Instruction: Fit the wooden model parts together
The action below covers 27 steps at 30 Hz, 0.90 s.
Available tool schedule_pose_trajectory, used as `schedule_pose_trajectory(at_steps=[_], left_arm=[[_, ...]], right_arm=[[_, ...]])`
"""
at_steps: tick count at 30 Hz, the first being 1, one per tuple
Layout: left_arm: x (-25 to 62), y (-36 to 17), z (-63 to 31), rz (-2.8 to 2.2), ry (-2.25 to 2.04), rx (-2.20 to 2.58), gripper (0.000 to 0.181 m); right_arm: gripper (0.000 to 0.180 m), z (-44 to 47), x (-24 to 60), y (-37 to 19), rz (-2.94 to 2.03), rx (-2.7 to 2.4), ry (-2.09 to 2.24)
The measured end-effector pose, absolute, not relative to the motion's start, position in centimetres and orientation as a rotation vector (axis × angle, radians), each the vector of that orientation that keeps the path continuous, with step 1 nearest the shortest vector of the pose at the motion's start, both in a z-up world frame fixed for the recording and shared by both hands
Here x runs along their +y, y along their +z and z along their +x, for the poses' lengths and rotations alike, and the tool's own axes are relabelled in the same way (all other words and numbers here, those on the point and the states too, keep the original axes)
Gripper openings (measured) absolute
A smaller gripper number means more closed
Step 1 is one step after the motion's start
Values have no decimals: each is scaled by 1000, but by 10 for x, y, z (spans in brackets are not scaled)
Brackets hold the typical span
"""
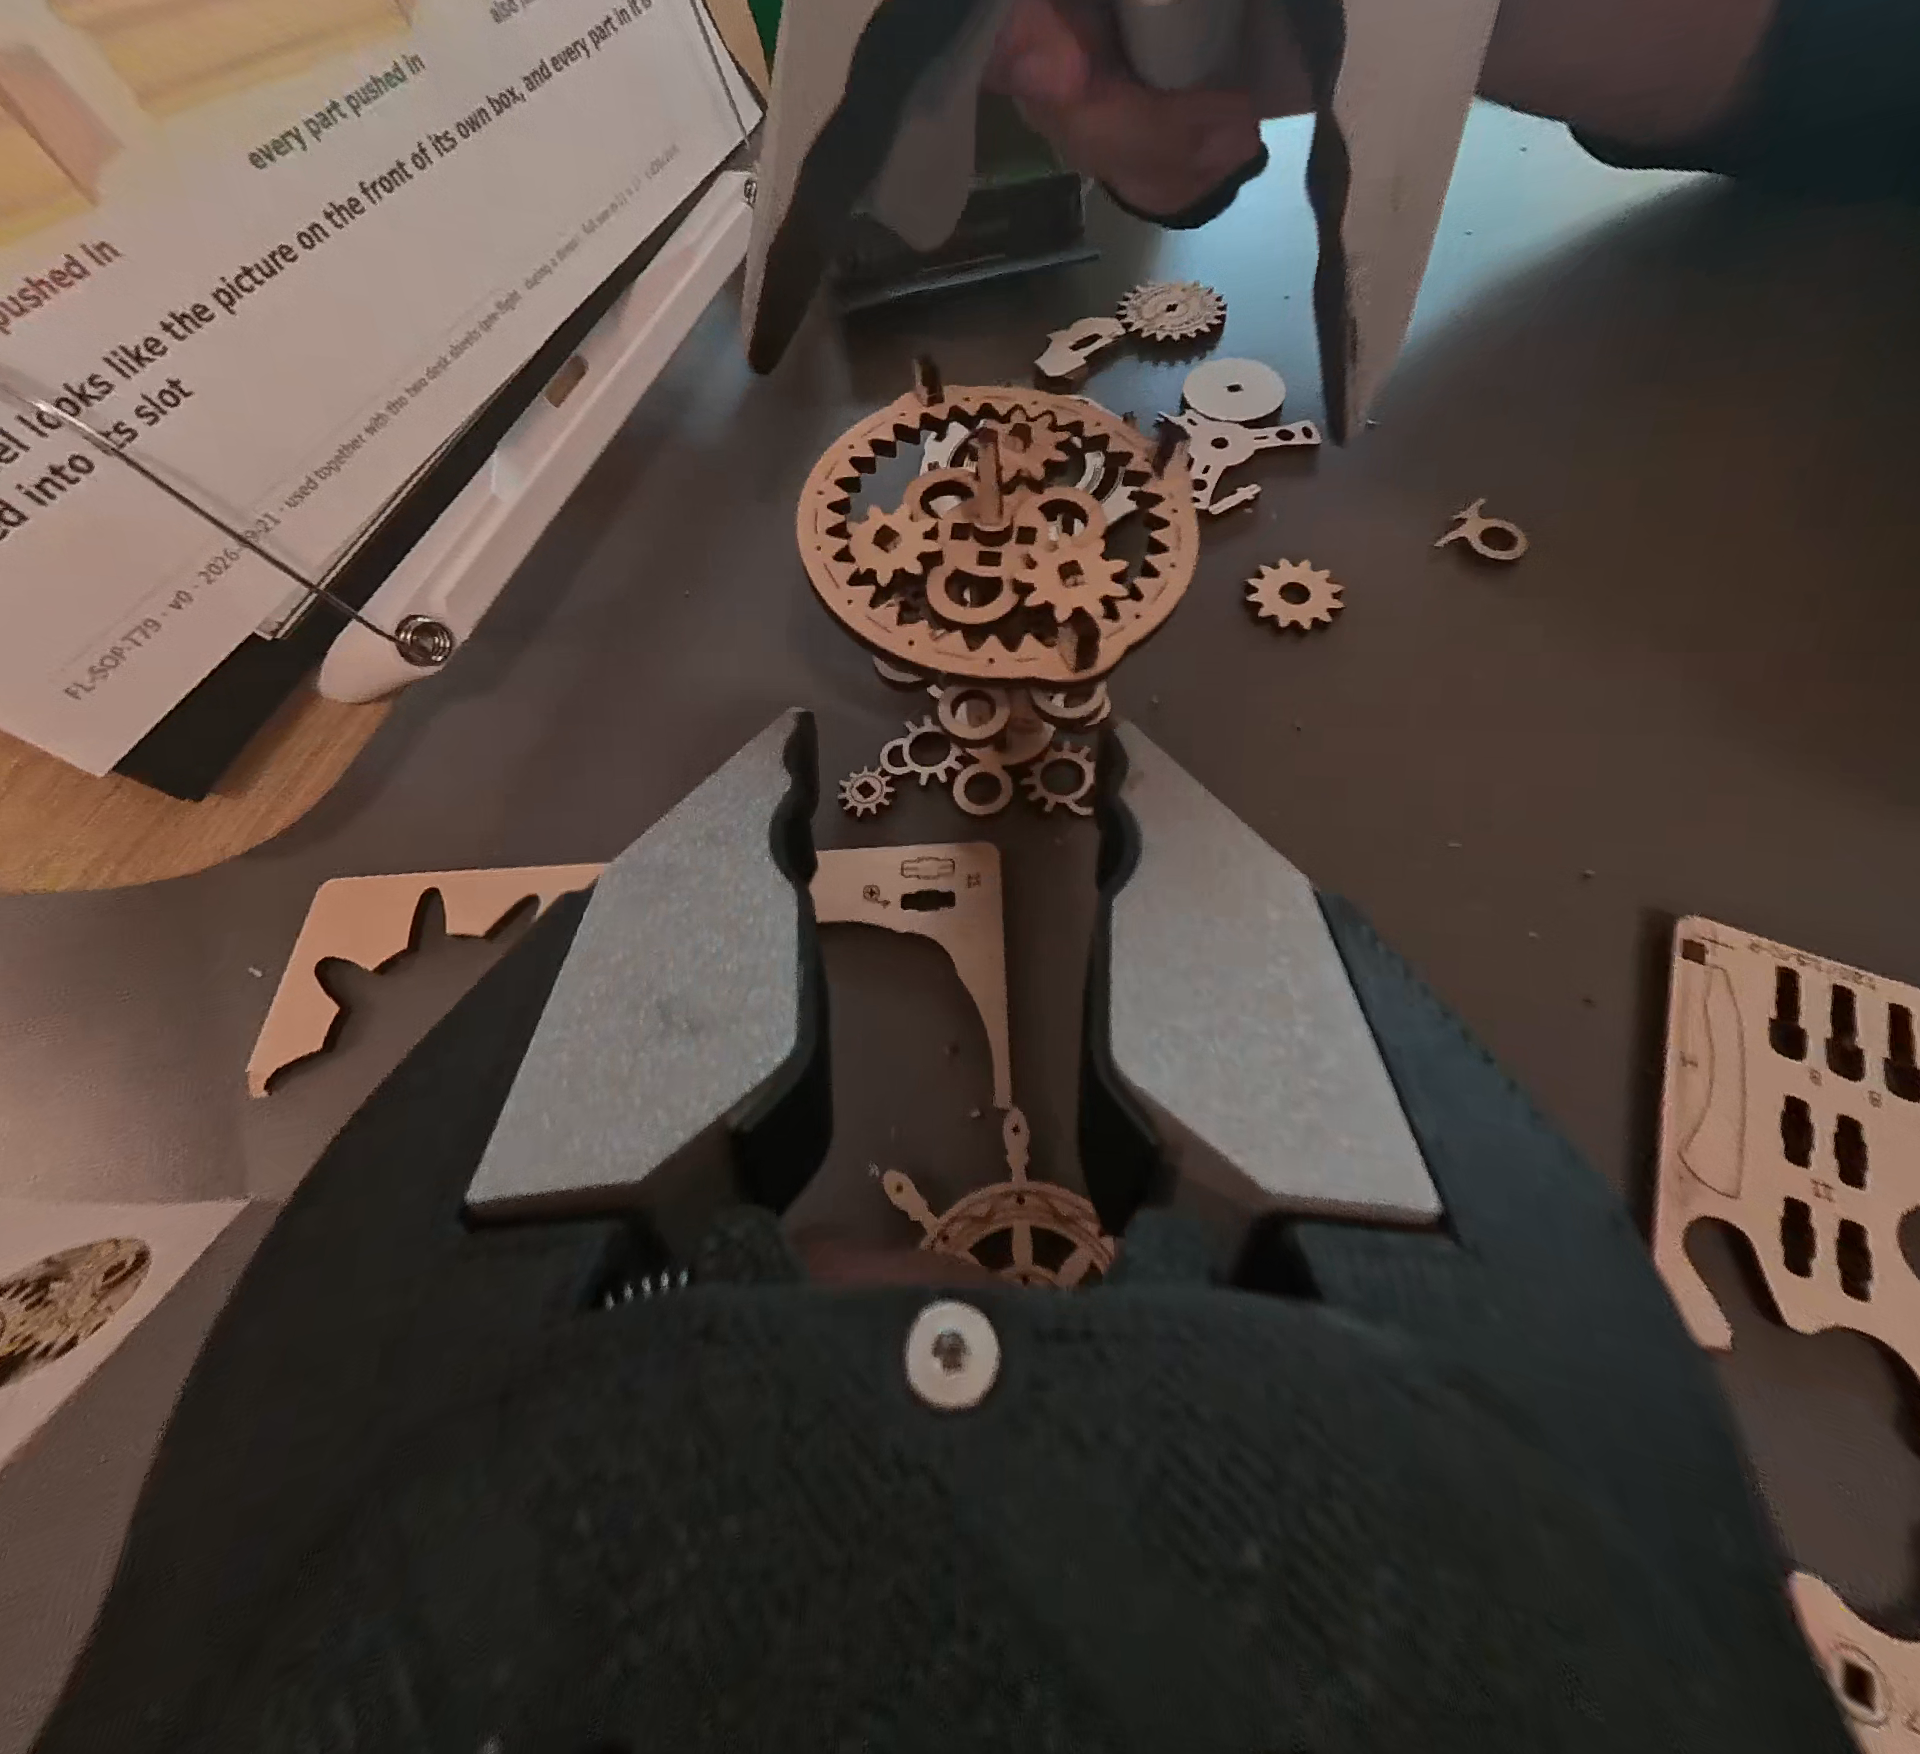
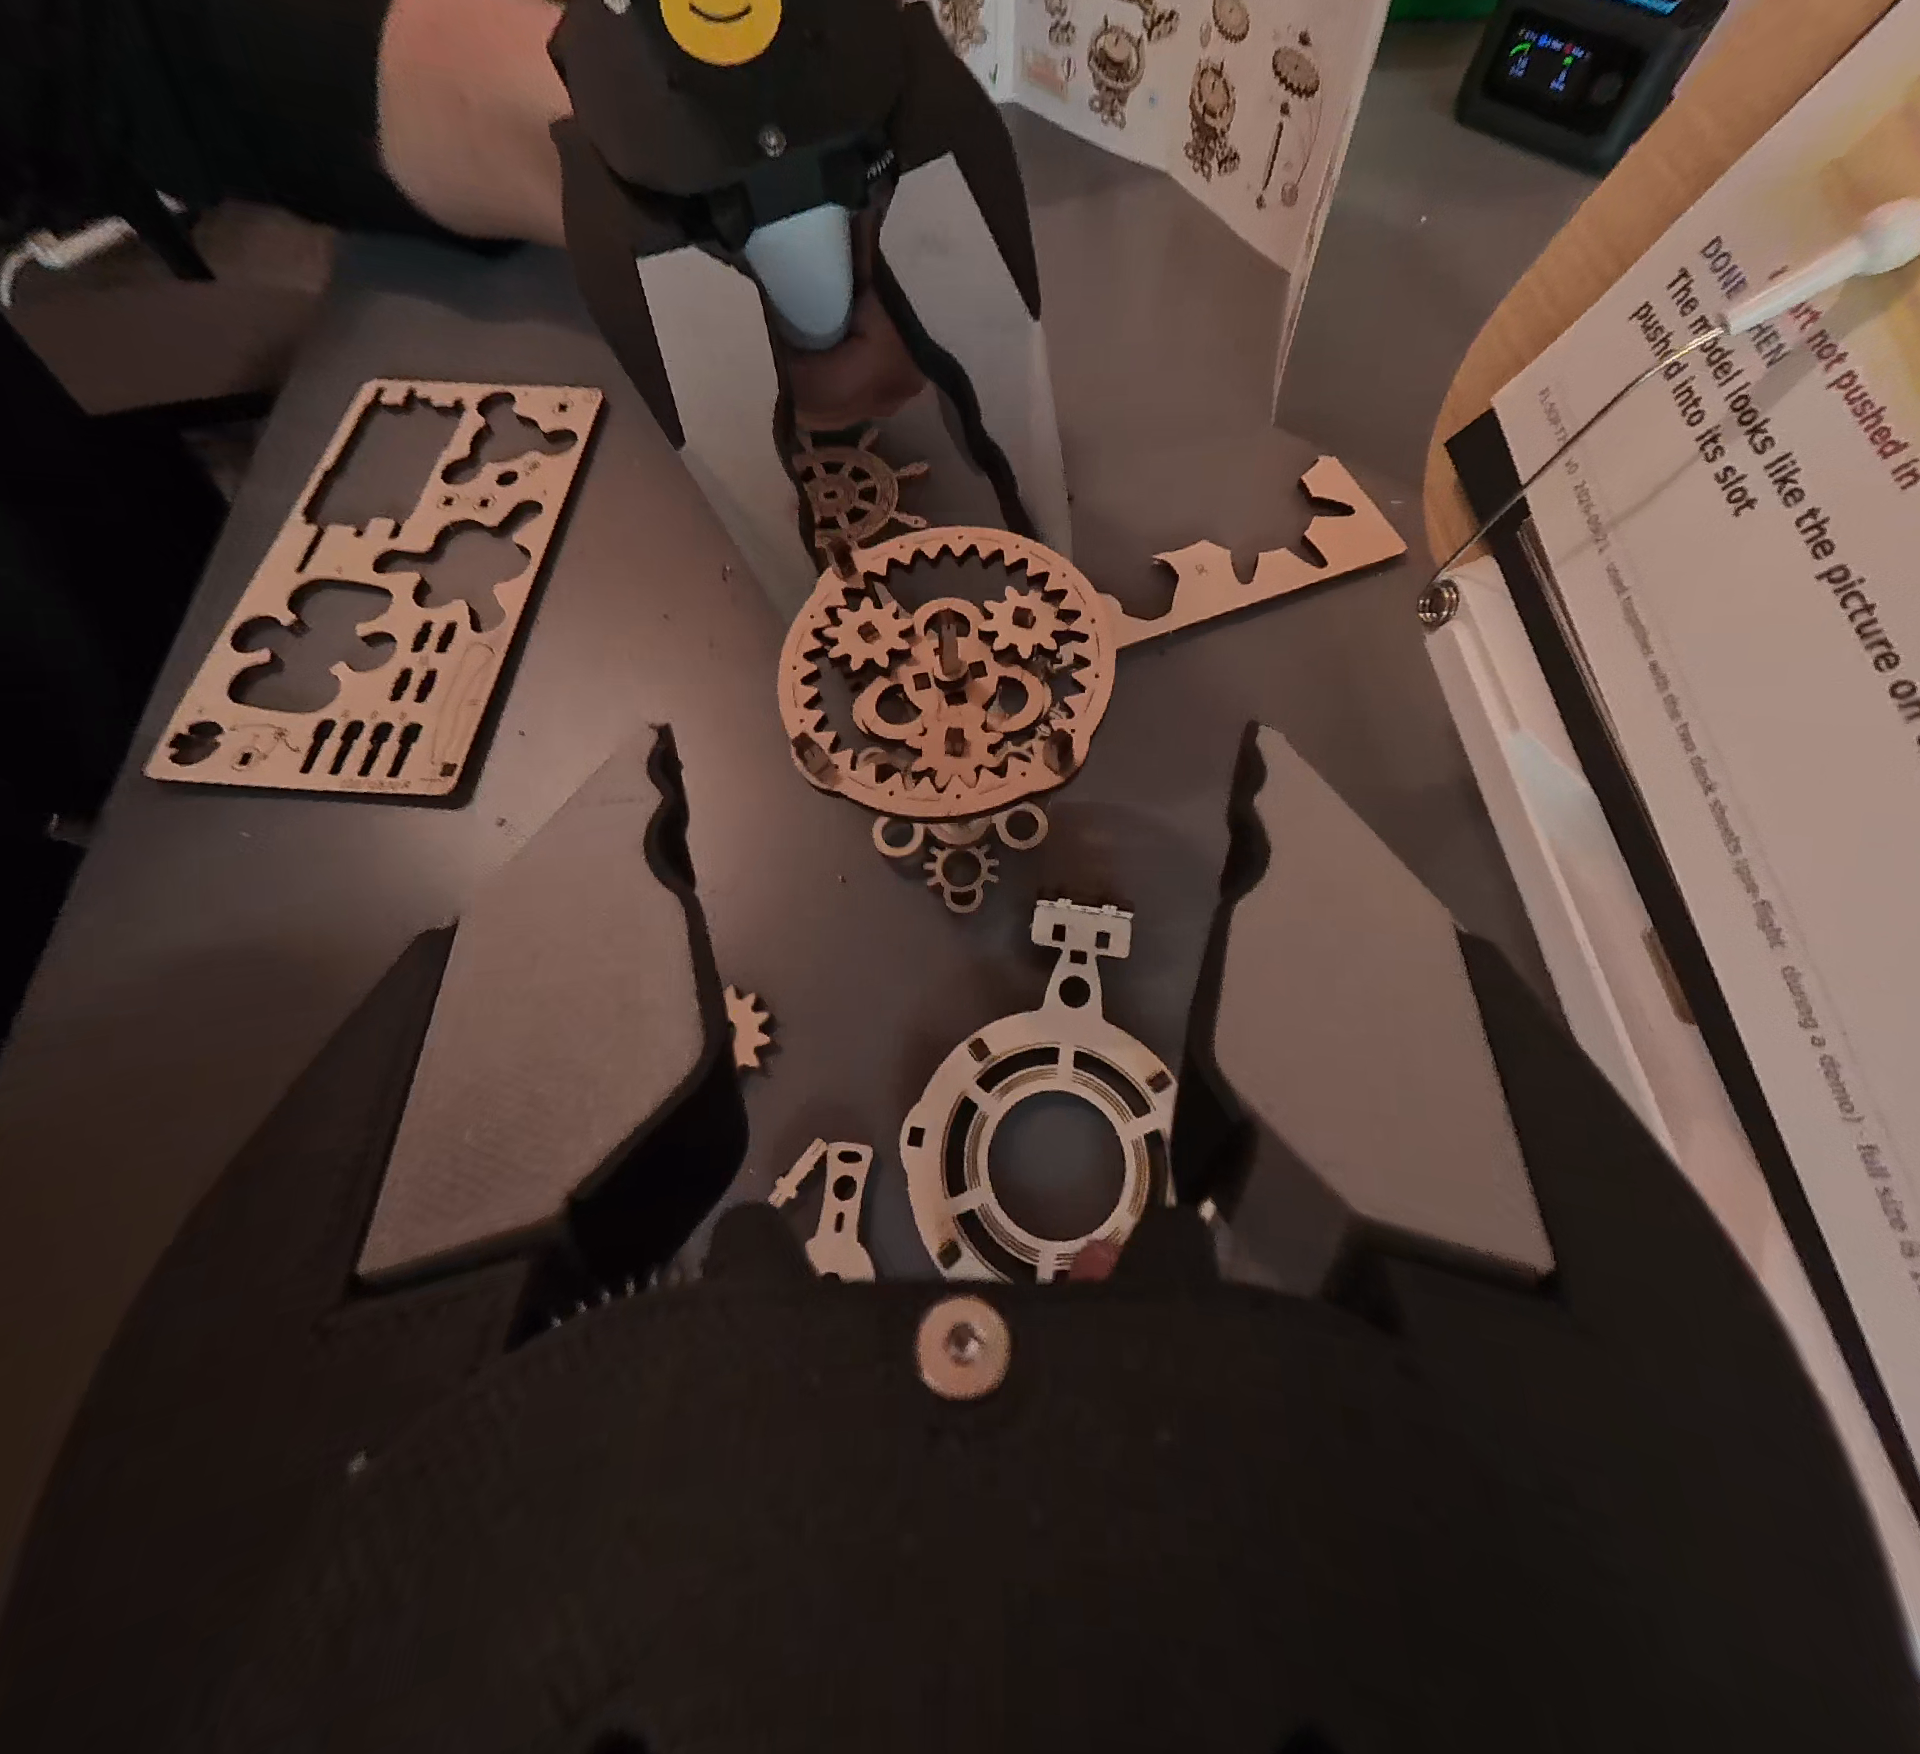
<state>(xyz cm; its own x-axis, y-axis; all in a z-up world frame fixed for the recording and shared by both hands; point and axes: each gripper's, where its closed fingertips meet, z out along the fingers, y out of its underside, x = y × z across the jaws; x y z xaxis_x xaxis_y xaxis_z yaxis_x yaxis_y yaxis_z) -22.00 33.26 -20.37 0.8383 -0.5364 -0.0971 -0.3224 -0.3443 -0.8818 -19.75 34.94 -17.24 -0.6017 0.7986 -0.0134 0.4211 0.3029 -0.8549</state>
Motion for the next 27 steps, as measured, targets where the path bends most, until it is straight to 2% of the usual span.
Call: schedule_pose_trajectory(at_steps=[5, 10, 13, 19, 27], left_arm=[[338, -208, -218, -1981, -281, 677, 51], [338, -207, -216, -1982, -386, 671, 40], [337, -207, -214, -1983, -422, 681, 42], [334, -207, -208, -1964, -425, 736, 42], [333, -203, -205, -1939, -466, 747, 25]], right_arm=[[98, -203, 343, -178, -1006, -2228, 1156], [87, -207, 339, -183, -953, -2277, 1141], [87, -209, 338, -184, -949, -2292, 1154], [71, -209, 336, -187, -919, -2313, 1129], [70, -208, 336, -186, -907, -2321, 1118]])
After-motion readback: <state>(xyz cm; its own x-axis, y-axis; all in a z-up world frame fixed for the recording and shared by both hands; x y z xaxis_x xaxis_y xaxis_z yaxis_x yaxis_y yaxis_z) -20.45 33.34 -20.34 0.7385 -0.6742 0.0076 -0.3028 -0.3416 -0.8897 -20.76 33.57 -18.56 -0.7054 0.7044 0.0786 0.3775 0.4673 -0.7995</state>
